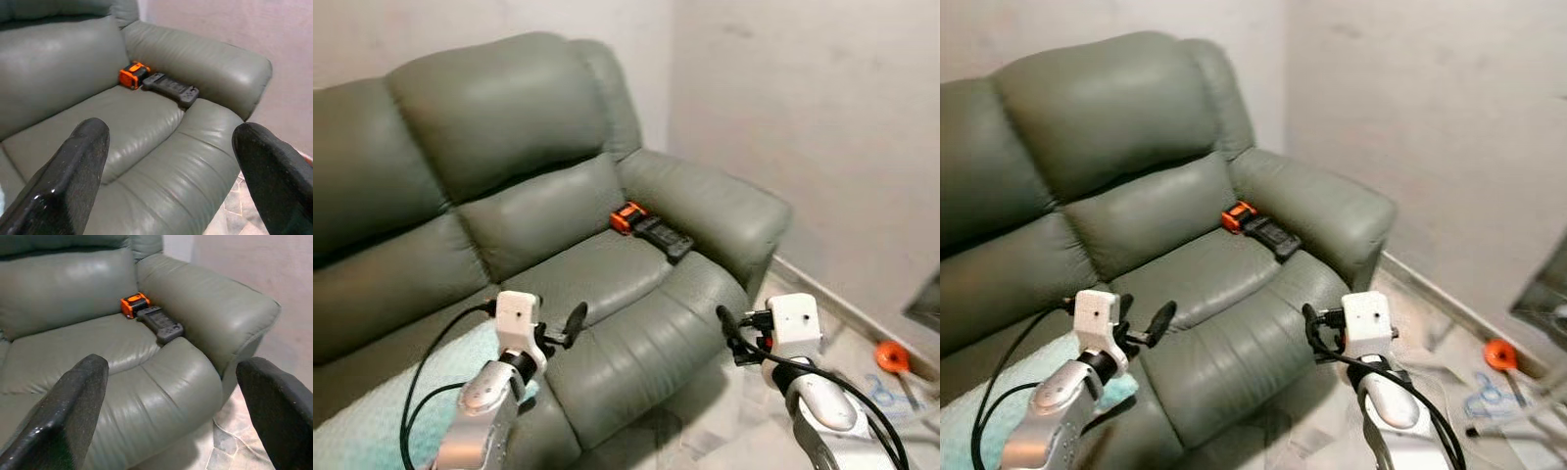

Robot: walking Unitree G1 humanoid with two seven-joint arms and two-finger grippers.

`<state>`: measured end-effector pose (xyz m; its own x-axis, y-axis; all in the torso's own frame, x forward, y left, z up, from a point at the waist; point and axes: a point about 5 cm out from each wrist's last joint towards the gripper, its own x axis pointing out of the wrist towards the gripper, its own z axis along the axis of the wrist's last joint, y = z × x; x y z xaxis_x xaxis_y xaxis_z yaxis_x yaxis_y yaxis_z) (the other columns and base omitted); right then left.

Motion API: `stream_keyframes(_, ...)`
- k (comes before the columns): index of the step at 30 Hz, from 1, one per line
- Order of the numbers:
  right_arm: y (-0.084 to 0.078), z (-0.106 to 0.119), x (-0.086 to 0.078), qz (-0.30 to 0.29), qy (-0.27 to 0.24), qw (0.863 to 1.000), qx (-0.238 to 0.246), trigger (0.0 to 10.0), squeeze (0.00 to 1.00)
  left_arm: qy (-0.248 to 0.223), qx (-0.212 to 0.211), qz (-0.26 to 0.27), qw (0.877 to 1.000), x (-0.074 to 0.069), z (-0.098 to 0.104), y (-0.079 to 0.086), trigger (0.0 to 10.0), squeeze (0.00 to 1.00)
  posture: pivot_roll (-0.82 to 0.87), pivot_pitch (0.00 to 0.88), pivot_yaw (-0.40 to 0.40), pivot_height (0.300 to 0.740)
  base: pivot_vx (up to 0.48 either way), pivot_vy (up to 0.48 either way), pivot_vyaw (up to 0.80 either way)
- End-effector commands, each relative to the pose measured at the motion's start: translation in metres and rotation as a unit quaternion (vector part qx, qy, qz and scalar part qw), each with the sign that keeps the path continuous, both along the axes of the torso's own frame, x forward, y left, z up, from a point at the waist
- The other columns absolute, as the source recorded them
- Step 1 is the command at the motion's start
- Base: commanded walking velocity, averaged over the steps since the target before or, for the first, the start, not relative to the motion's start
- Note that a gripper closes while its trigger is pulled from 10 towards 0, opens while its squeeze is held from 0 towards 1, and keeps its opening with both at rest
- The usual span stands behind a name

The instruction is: Move the pillow to the sofa

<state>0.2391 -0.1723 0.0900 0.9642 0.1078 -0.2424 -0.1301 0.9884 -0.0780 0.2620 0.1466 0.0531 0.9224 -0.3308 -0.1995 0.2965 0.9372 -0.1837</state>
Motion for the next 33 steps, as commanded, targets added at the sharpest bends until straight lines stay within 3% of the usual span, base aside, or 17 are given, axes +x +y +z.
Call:
stream_keyframes(1, 0.0059, 0.0041, 0.0022, 0.007, -0.007, 1.000, 0.008, 10.0, 0.00, -0.002, 0.014, 0.009, 1.000, 0.0020, 0.0019, 0.0085, 10.0, 0.00, -0.10, 0.000, 0.045, 0.740, 0.000, 0.000, 0.80)
stream_keyframes(22, 0.0066, 0.0040, 0.0024, 0.008, -0.006, 1.000, 0.010, 10.0, 0.00, 0.002, 0.016, 0.009, 1.000, 0.0025, 0.0012, 0.0091, 10.0, 0.00, -0.10, 0.000, 0.045, 0.740, 0.000, 0.000, 0.80)
stream_keyframes(33, 0.0049, 0.0027, 0.0023, 0.002, -0.004, 1.000, 0.017, 10.0, 0.00, 0.007, 0.015, 0.005, 1.000, 0.0027, -0.0001, 0.0085, 10.0, 0.00, -0.10, 0.000, 0.046, 0.740, 0.000, 0.000, 0.00)
